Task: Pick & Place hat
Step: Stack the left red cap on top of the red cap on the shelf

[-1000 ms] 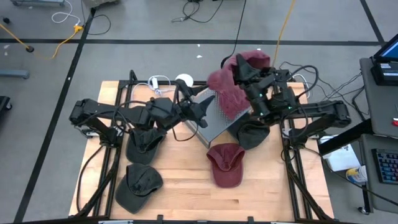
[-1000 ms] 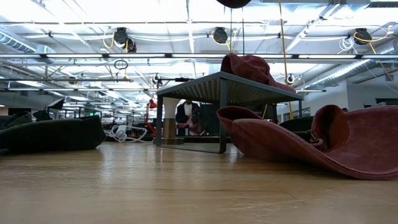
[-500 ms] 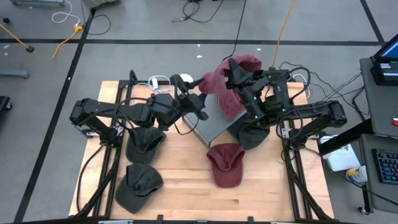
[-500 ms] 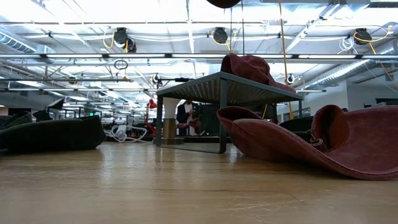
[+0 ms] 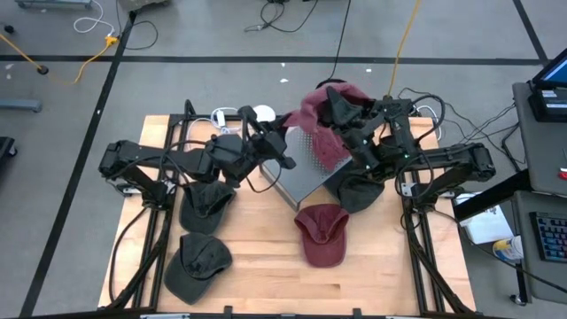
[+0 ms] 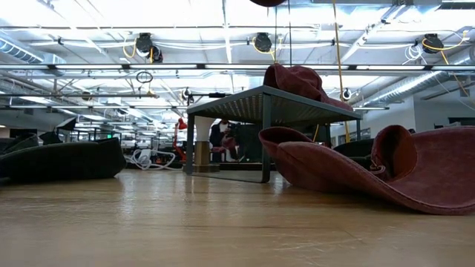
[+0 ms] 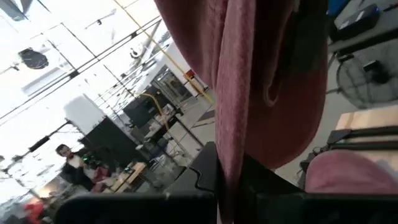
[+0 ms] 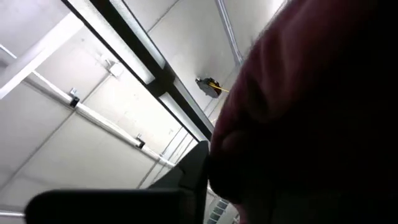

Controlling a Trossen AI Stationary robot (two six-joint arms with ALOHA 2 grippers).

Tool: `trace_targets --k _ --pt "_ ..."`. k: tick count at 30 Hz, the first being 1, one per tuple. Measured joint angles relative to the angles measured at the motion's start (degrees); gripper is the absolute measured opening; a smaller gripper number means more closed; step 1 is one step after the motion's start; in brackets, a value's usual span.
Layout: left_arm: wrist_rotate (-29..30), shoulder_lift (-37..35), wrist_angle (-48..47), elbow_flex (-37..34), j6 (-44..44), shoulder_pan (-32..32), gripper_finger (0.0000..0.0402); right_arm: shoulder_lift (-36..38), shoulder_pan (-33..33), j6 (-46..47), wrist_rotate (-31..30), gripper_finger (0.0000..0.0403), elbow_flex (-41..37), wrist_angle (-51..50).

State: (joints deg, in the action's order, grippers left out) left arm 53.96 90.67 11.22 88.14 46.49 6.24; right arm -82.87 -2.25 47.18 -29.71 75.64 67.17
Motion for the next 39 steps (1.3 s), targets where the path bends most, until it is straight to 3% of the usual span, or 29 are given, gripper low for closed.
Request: trace_targets --k 6,10,15,24,34,39 --pt "2.7 0.1 2.9 0.0 4.0 0.0 0.0008 0.9 -2.2 1.7 1.2 0.0146 0.0 -6.9" --pt "3.7 0.1 4.7 0.0 6.4 0.0 0.0008 2.5 -5.5 3.8 -5.2 0.0177 0.0 -15.3" --pt "4.8 0.1 5.9 -0.1 8.6 -0.2 0.0008 5.0 -10.4 -3.7 -10.9 0.0184 0.0 -17.4" --pt "2.9 -1.0 6.8 -0.1 7.1 -0.3 0.0008 8.6 -21.5 -30.5 -23.2 0.017 -0.1 -17.7" --pt "-7.5 -5.2 6.5 -0.1 -6.5 -0.1 0.0008 11.2 -33.7 -67.9 -36.1 0.0169 -0.1 -21.3" --pt "-14.1 -7.7 6.7 -0.1 -15.3 -0.1 0.0008 11.3 -35.8 -85.3 -42.6 0.0167 -0.1 -21.4"
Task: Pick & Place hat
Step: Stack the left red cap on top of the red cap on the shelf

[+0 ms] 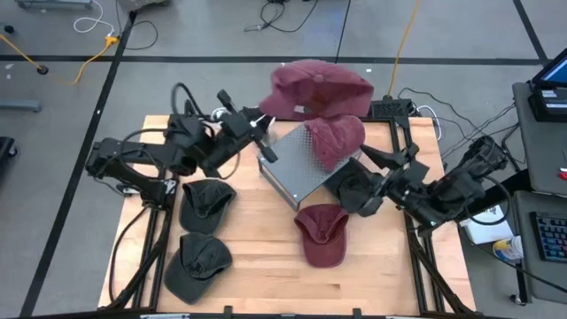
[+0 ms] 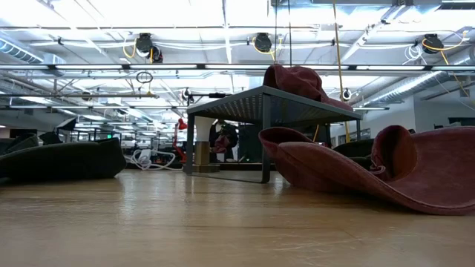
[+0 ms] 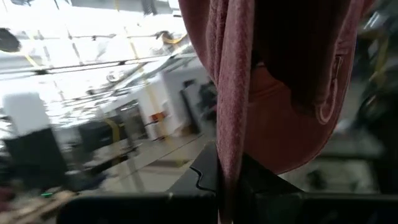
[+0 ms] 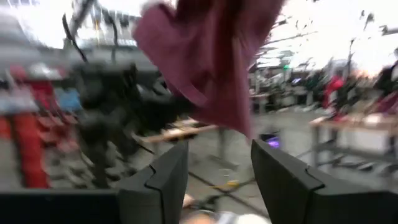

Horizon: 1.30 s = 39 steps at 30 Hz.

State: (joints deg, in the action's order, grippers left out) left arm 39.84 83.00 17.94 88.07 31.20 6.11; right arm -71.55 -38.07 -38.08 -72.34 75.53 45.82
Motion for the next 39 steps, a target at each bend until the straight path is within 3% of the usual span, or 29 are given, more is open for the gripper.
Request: trace_targets --k 8,14,24,29,39 --pt "-4.4 -1.4 1.8 0.0 -8.5 -0.1 0.0008 0.0 2.3 -15.8 0.8 0.0166 0.0 1.5" --pt "-5.8 -0.5 6.4 0.1 -9.6 0.0 0.0008 0.0 4.8 -21.3 8.1 0.0165 0.0 2.4" --pt "-3.5 5.1 16.6 0.1 -5.8 2.1 0.0008 0.0 9.8 -26.2 12.8 0.0162 0.0 4.8" --pt "0.8 7.7 16.9 1.3 -3.9 2.6 0.0008 0.0 10.4 -24.4 15.3 0.0162 0.0 4.8" --pt "-0.1 9.7 16.7 4.3 -2.9 3.0 0.0008 0.2 11.4 -26.8 15.4 0.0134 0.0 4.6"
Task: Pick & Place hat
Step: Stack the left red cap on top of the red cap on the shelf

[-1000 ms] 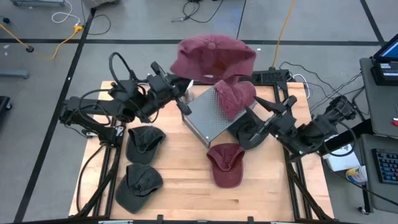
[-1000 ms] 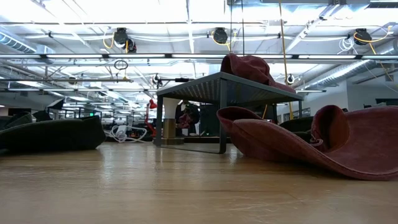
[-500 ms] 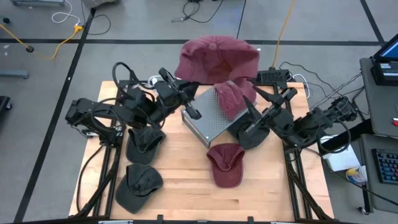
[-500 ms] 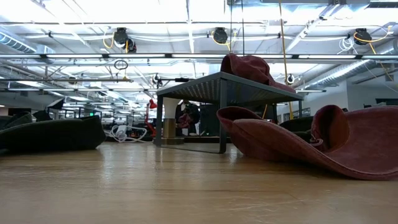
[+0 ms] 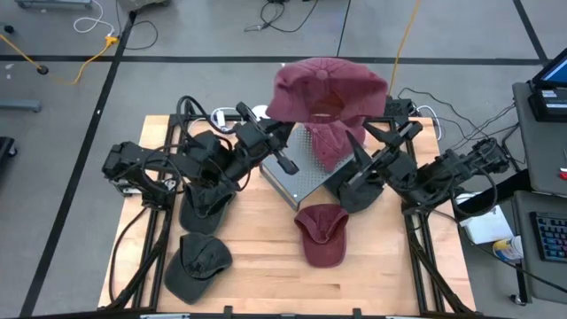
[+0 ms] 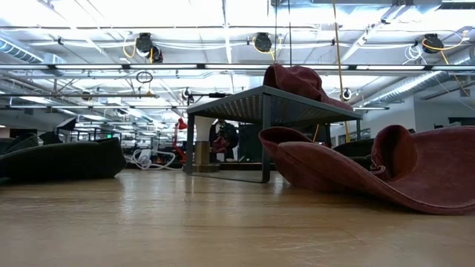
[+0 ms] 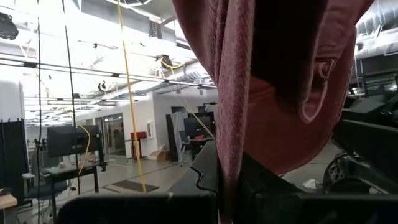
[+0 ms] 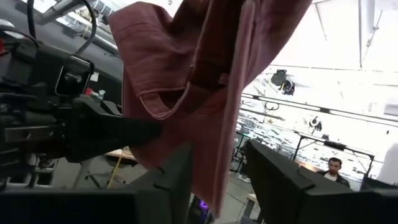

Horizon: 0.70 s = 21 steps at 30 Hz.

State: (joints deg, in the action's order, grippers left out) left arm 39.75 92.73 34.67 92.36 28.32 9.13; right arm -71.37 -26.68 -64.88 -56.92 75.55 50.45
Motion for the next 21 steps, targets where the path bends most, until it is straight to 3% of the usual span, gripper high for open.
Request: trace_targets --k 8,18,21 --pt "-1.0 0.0 -0.3 0.0 -2.1 -0.1 0.0008 0.2 0.9 -0.2 0.1 0.0013 0.0 -0.2" --pt "-2.0 -0.1 -1.7 0.1 -4.1 0.1 0.0009 1.0 0.9 -0.8 0.0 0.0006 0.0 -1.0" --pt "-2.3 -0.1 -1.9 0.1 -4.5 0.2 0.0035 1.6 0.9 -1.5 0.2 0.0004 0.0 -1.3"
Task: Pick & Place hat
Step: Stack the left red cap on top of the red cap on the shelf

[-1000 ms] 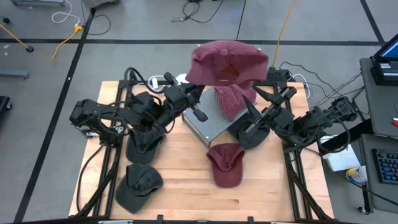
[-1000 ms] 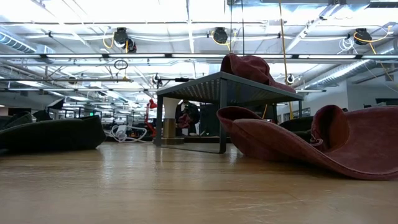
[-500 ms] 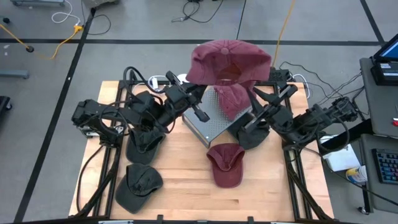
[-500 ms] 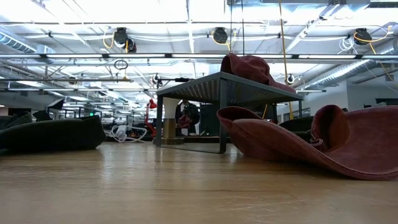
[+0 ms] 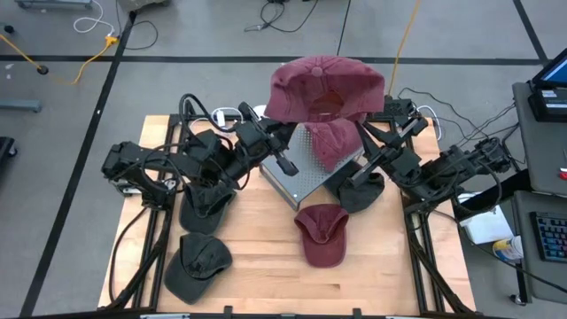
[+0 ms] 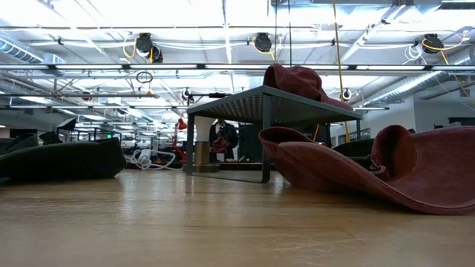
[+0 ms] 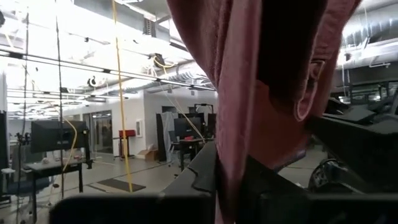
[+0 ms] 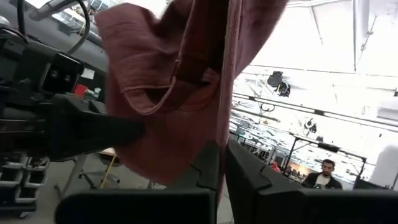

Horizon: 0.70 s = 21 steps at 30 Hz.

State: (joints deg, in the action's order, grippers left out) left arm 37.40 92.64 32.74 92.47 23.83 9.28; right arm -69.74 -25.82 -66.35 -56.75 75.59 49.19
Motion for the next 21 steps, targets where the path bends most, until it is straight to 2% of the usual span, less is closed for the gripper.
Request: trace_targets --k 2,6,11,16,21 --pt "0.4 0.1 -1.0 0.0 0.0 0.2 0.006 0.6 -0.1 -1.7 -0.1 0.0003 0.0 -0.1" --pt "4.7 -0.9 -5.6 0.0 0.4 1.1 0.0106 2.2 -1.2 -5.4 -1.2 0.0002 0.0 0.1" --pt "9.9 -1.3 -9.0 0.0 0.0 2.3 0.0148 3.8 -2.1 -8.9 -3.2 0.0002 0.0 0.2" --pt "12.8 -2.9 -16.7 0.0 -3.1 3.9 0.0169 5.5 -2.9 -12.9 -3.4 0.0001 0.0 0.3" --pt "15.7 -5.4 -20.7 0.0 -2.0 6.2 0.0172 6.2 -4.0 -20.0 -6.4 0.0001 0.0 0.3"
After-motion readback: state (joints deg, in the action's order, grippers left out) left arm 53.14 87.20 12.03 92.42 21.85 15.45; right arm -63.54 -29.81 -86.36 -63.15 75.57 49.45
